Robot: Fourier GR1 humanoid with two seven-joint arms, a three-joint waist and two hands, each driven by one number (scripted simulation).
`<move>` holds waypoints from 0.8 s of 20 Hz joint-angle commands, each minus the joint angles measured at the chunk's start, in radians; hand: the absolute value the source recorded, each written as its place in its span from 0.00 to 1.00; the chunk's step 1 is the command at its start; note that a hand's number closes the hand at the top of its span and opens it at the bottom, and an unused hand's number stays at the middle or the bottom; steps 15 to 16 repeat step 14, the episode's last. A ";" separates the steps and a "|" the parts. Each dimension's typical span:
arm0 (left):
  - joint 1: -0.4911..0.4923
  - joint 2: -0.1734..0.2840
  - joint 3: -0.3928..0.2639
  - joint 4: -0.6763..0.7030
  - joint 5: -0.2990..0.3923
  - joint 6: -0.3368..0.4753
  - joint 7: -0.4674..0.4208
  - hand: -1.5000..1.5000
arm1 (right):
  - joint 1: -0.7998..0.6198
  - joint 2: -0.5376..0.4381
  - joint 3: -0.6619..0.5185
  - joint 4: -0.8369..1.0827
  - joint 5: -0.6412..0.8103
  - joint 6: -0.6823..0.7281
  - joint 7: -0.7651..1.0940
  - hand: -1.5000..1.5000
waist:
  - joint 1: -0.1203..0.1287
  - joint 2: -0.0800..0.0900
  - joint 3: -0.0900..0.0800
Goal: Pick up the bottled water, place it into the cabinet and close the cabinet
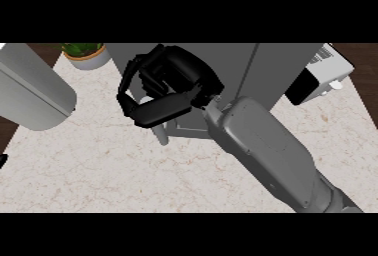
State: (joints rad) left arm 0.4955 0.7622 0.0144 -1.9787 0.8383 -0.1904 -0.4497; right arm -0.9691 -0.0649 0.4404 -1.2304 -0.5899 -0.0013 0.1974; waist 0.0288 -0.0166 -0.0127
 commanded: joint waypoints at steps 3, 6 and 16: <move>-0.004 0.014 0.029 -0.042 0.030 -0.006 0.036 0.00 | -0.005 -0.082 -0.108 0.098 0.062 -0.070 -0.058 1.00 | -0.010 0.018 0.014; -0.022 -0.002 0.014 -0.007 0.006 -0.007 0.029 0.00 | -0.029 -0.084 -0.126 0.116 0.077 -0.084 -0.072 0.00 | -0.016 0.022 0.012; -0.073 -0.018 -0.015 -0.030 -0.001 0.012 0.060 0.00 | -0.027 -0.105 -0.133 0.156 0.098 -0.050 -0.120 0.00 | -0.019 0.028 0.012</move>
